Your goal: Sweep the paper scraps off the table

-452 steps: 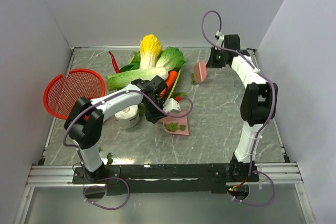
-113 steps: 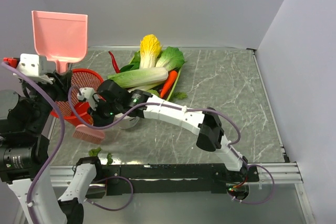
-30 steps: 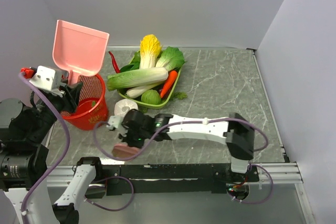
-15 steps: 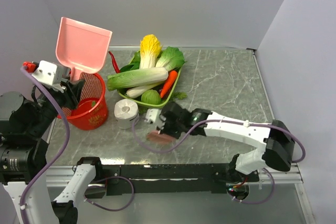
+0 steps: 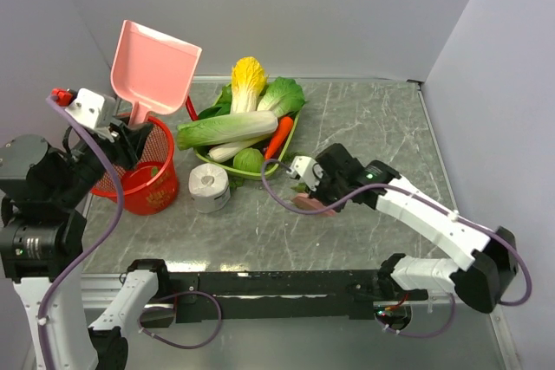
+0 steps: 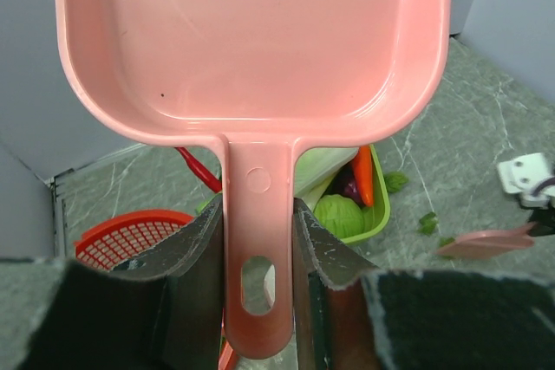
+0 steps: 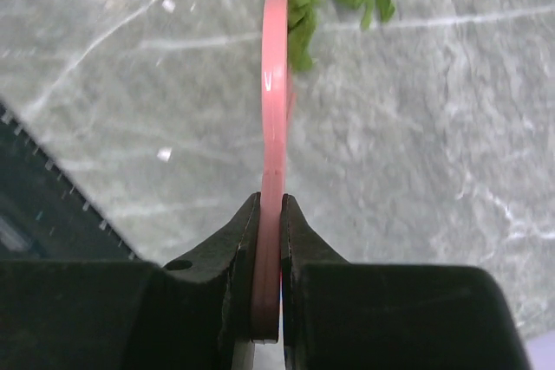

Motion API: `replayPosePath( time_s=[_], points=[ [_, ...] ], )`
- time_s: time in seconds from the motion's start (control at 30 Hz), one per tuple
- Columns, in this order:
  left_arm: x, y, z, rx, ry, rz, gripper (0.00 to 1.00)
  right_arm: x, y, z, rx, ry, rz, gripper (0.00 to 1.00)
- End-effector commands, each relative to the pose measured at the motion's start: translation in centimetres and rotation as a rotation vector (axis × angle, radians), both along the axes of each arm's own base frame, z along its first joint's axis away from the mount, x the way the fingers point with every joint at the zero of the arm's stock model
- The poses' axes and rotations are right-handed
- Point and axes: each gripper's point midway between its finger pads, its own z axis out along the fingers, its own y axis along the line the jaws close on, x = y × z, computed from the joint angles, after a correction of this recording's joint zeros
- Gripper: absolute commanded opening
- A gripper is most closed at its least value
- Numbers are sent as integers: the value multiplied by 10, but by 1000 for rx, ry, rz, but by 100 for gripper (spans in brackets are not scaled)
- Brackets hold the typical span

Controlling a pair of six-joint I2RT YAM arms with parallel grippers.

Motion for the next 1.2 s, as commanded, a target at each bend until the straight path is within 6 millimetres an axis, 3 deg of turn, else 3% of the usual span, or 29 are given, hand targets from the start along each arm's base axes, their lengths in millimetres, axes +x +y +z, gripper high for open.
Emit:
replayPosePath(
  time_s=[0.0,0.1,0.3,0.33,0.53,0.63,0.67,0.73,1.1,1.13,1.17],
  points=[
    [15,-8,15,3,-120,-50,1,-28,-6,28,83,19,66,0],
    [21,-11,1,54,-144,-84,1,-28,13,49,203,-40,155,0],
    [39,-2,-38,153,-134,-57,1,-16,38,59,285,-137,285,0],
    [43,1,-44,167,-137,-38,1,-7,48,68,332,-185,292,0],
    [72,16,-42,127,-107,56,1,20,81,95,459,-270,265,0],
    [86,24,-38,156,-101,91,1,21,93,88,490,-276,327,0],
    [89,28,-37,163,-102,111,1,24,104,95,537,-318,364,0],
    [95,33,-35,174,-99,132,1,24,112,85,547,-350,409,0],
    [106,39,-39,168,-68,144,1,64,154,62,519,-363,324,0],
    [106,37,-39,167,-70,133,1,67,157,51,492,-345,312,0],
    [106,36,-40,166,-70,130,1,70,162,56,497,-342,300,0]
  ],
)
